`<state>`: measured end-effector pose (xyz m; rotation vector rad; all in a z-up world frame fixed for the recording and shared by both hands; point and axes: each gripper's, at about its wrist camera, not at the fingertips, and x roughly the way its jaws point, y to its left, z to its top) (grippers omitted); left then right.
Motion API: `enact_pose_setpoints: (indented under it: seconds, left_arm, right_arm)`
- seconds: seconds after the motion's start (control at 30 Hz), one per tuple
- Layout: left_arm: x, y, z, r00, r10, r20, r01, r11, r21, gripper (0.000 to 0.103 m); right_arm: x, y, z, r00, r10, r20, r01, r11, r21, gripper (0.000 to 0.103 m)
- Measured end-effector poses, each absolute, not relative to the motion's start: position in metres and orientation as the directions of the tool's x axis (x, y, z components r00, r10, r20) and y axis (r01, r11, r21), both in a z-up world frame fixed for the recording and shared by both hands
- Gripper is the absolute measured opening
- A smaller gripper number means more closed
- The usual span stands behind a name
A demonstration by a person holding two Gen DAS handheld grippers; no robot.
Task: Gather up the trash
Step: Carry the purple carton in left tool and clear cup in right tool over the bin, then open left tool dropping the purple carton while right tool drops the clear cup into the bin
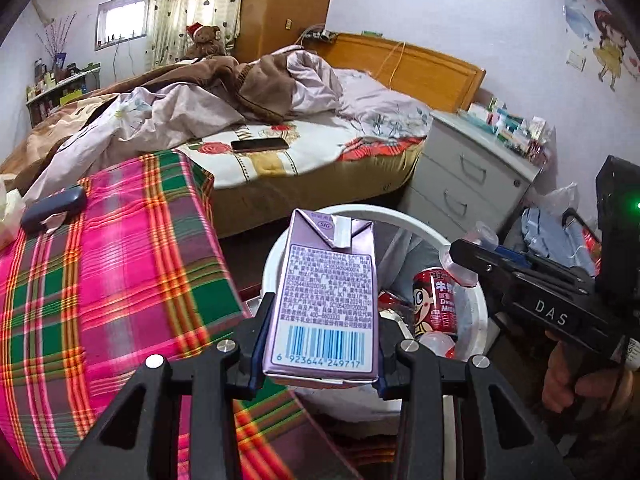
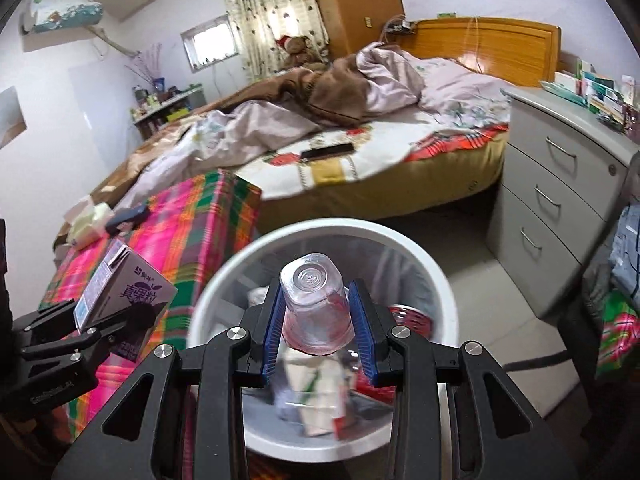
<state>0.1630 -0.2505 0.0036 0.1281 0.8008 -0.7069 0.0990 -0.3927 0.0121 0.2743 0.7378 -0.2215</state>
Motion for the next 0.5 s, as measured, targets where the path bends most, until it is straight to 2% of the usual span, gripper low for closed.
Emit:
enact_pose_setpoints:
  seconds: [0.2, 0.27, 0.3, 0.37, 0.4, 0.5]
  left_arm:
    - [0.164, -0.275, -0.008, 0.452, -0.528, -0.719, 0.640, 0.753, -0.151, 0.042]
    - [0.164, -0.278, -0.009, 0.456, -0.521, -0.722, 0.637, 0.757, -0.144, 0.052]
    - [0.164, -0.278, -0.010, 0.458, -0.520, -0.721, 0.633, 0.760, -0.146, 0.061]
    - [0.165, -0.278, -0.010, 0.453, -0.526, -0.720, 0.630, 0.761, -0.159, 0.064]
    - [0.165, -0.277, -0.011, 0.449, -0.529, -0.720, 0.629, 0.759, -0.165, 0.064]
    - [0.165, -0.274, -0.009, 0.461, -0.518, -0.720, 0.617, 0.770, -0.159, 0.065]
  right_arm:
    - [0.102, -0.408, 0.003, 0.690, -0.115, -0.714, 0.313, 0.937, 0.152, 0.034]
    - [0.102, -0.411, 0.001, 0.682, -0.124, -0.720, 0.322, 0.936, 0.144, 0.034]
    - [0.102, -0.411, 0.000, 0.679, -0.121, -0.724, 0.318, 0.937, 0.141, 0.034]
    - [0.102, -0.412, -0.001, 0.674, -0.120, -0.729, 0.316, 0.939, 0.137, 0.035]
    - [0.101, -0.412, -0.001, 0.674, -0.123, -0.728, 0.316, 0.939, 0.134, 0.037]
    - [0.099, -0.411, 0.000, 0.684, -0.121, -0.720, 0.316, 0.938, 0.143, 0.051]
